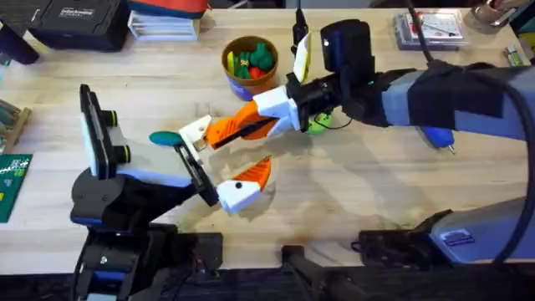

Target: Pick up the gripper from the table and insert it into the empty holder that is missing its gripper. Then pick up a screw, insert it into the mounting hole, and use the screwdriver to tighten it. Finally, clean up the table by picking up the vegetable and placing it into the bucket.

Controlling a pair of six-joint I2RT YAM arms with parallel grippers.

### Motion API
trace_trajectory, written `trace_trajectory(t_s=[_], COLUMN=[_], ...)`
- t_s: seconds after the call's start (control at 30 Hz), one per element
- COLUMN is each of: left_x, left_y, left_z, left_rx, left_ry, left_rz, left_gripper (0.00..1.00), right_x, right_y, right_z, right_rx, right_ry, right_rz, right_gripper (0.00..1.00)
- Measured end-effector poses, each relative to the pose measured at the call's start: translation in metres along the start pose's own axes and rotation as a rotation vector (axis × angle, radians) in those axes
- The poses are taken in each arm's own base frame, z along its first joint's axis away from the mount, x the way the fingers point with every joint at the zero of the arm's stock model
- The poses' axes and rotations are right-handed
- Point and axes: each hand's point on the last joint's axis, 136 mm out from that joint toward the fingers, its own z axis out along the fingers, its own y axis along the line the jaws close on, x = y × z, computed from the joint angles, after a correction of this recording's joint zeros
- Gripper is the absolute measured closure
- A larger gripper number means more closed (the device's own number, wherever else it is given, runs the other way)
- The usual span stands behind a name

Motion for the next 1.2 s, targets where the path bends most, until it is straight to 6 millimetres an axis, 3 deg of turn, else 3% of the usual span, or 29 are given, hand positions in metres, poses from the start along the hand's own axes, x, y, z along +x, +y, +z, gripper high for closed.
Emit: trace_trajectory(t_s=[0.43, 0.83, 1.2], left_x=[-0.001, 0.003, 0.003], left_y=[0.004, -0.009, -0.007], left_z=[-0.001, -0.001, 0.0], left_rx=[-0.021, 0.054, 0.042], left_ry=[-0.004, 0.013, 0.016], left_rz=[-0.021, -0.023, -0.055], left_gripper=[0.014, 0.015, 0.015], right_x=[-0.005, -0.011, -0.009], right_y=[-0.003, -0.006, -0.008], right_z=[0.004, -0.002, 0.024], right_rx=[0.019, 0.028, 0.075], right_ry=[-0.029, -0.059, -0.081], right_rz=[0.029, 0.066, 0.058], right_gripper=[0.994, 0.994, 0.994])
